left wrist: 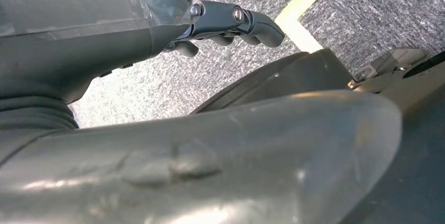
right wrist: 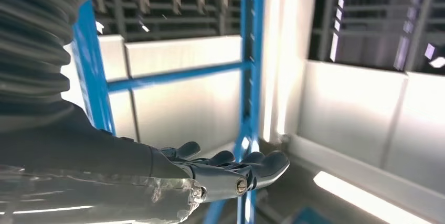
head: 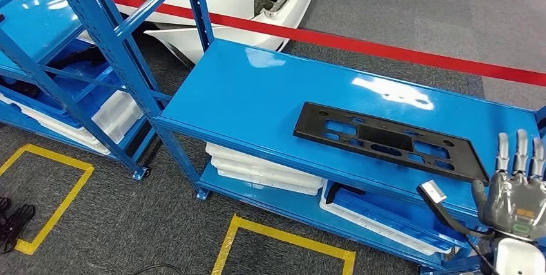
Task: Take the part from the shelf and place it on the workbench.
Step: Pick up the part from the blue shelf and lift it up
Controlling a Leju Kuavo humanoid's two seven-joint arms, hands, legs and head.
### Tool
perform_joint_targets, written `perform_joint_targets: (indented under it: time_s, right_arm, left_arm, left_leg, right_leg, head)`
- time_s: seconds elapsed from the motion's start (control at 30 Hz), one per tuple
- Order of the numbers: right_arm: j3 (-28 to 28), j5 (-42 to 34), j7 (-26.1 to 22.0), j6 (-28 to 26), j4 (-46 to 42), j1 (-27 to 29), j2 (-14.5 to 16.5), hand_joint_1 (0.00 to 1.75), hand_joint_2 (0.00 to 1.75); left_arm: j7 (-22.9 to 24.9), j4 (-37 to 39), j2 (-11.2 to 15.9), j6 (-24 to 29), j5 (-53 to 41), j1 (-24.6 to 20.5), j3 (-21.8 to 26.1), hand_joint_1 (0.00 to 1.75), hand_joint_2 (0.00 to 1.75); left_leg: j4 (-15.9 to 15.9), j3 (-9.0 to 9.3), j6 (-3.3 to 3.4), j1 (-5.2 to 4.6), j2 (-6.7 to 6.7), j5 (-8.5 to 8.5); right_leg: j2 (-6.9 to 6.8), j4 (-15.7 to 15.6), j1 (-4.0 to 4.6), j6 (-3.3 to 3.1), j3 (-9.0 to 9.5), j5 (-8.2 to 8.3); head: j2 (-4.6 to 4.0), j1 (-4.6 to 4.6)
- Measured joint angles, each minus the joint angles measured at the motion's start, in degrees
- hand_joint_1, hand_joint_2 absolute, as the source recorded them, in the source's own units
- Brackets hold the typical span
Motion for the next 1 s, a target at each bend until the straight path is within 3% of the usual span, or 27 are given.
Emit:
perform_joint_targets:
  time_s: [0.1,0.17,0.4,0.57,0.6,0.63,0.67,0.7,0.73,0.77,0.8,1.0]
  right_arm:
    - [-0.1,3.0,-0.4,-0.1,-3.7,-0.2,0.0,0.00,1.75]
    - [0.0,3.7,-0.5,-0.2,-5.2,-0.5,0.1,0.00,1.75]
    - [0.0,3.8,-0.5,-0.3,-5.8,-0.6,0.1,0.00,1.75]
    - [0.2,4.1,-0.7,-0.4,-8.4,-1.0,0.1,0.00,1.75]
    - [0.4,4.2,-0.8,-0.4,-10.4,-1.6,0.2,0.00,1.75]
    - [0.9,4.3,-1.0,-0.5,-13.2,-2.4,0.3,0.00,1.75]
    - [1.5,4.4,-1.2,-0.5,-16.1,-3.4,0.6,0.00,1.75]
    - [2.2,4.4,-1.4,-0.6,-19.1,-4.3,0.8,0.00,1.75]
    - [2.7,4.3,-1.5,-0.7,-20.8,-4.9,1.0,0.00,1.75]
    - [3.1,4.3,-1.6,-0.8,-21.4,-5.2,1.0,0.00,1.75]
    - [3.3,4.2,-1.7,-0.9,-21.7,-5.4,1.1,0.00,1.75]
    - [4.2,3.8,-2.1,-1.1,-22.2,-5.6,1.2,0.00,1.75]
  left_arm:
    - [0.0,0.0,-0.1,0.1,-0.3,0.0,0.0,0.00,0.00]
    - [0.0,-0.1,-0.1,0.3,-0.4,-0.1,0.0,0.00,0.00]
    - [0.0,-0.1,-0.1,0.3,-0.5,-0.1,0.0,0.00,0.00]
    - [0.0,-0.1,-0.1,0.5,-0.7,-0.2,0.0,0.00,0.00]
    - [0.0,-0.1,-0.1,0.5,-0.7,-0.2,0.0,0.00,0.00]
    - [0.0,-0.2,-0.2,0.4,-0.7,-0.1,0.0,0.00,0.00]
    - [-0.2,-0.3,-0.2,0.2,-0.4,-0.1,0.0,0.00,0.00]
    - [-0.4,-0.4,-0.2,0.1,-0.2,0.0,0.0,0.00,0.00]
    - [-0.5,-0.4,-0.2,0.0,0.0,0.1,0.0,0.00,0.00]
    - [-0.6,-0.5,-0.2,0.1,0.2,0.2,0.0,0.00,0.00]
    - [-0.5,-0.5,-0.2,0.2,0.2,0.2,0.0,0.00,0.00]
    - [0.3,-0.6,-0.4,0.1,0.1,0.3,0.0,0.00,0.00]
  left_leg:
    - [0.4,0.92,-0.72,0.11,-0.08,-0.94]
    - [0.6,1.15,-1.19,0.04,-0.14,-1.42]
    - [0.8,1.08,-1.37,-0.04,-0.16,-1.54]
    - [0.9,0.86,-1.83,0.05,-0.21,-1.55]
    - [1.5,0.75,-2.21,0.11,-0.13,-2.09]
    - [6.1,-1.56,-2.62,0.23,-0.04,-3.80]
    - [8.7,-3.30,-2.88,0.32,0.04,-3.64]
    - [9.9,-4.56,-3.06,0.40,0.13,-2.62]
    - [10.3,-5.62,-2.88,0.41,0.12,-1.21]
    - [6.4,-4.49,-2.60,0.31,0.11,1.42]
    - [4.3,-3.88,-2.38,0.19,0.10,2.01]
    - [2.4,-3.71,-1.97,0.05,-0.22,1.13]
  right_leg:
    - [-0.01,-9.8,-0.29,0.14,3.63,6.55]
    - [0.03,-13.5,-0.15,0.21,5.38,7.82]
    - [0.07,-13.9,0.06,0.10,5.56,7.61]
    - [0.20,-14.1,0.05,-0.89,5.44,7.49]
    - [0.15,-14.3,0.08,-1.29,5.58,7.45]
    - [0.00,-14.5,0.21,-2.01,6.01,6.95]
    - [-0.19,-14.6,0.32,-2.61,7.02,6.19]
    - [-0.37,-14.7,0.41,-3.10,8.23,5.34]
    - [-0.50,-14.8,0.54,-3.17,9.26,4.43]
    - [-0.45,-14.6,0.62,-2.82,9.94,3.96]
    - [-0.38,-14.5,0.63,-2.46,9.91,3.80]
    - [-0.29,-14.5,0.65,-1.51,9.44,4.05]
  head:
    - [0.01,0.06]
    - [0.01,0.18]
    - [0.00,0.32]
    - [0.00,-0.01]
    - [0.00,-0.19]
    - [0.00,-0.37]
    - [0.00,-0.49]
    - [0.01,-0.60]
    - [0.01,-0.56]
    - [0.01,-0.39]
    - [0.01,-0.23]
    - [0.00,0.00]
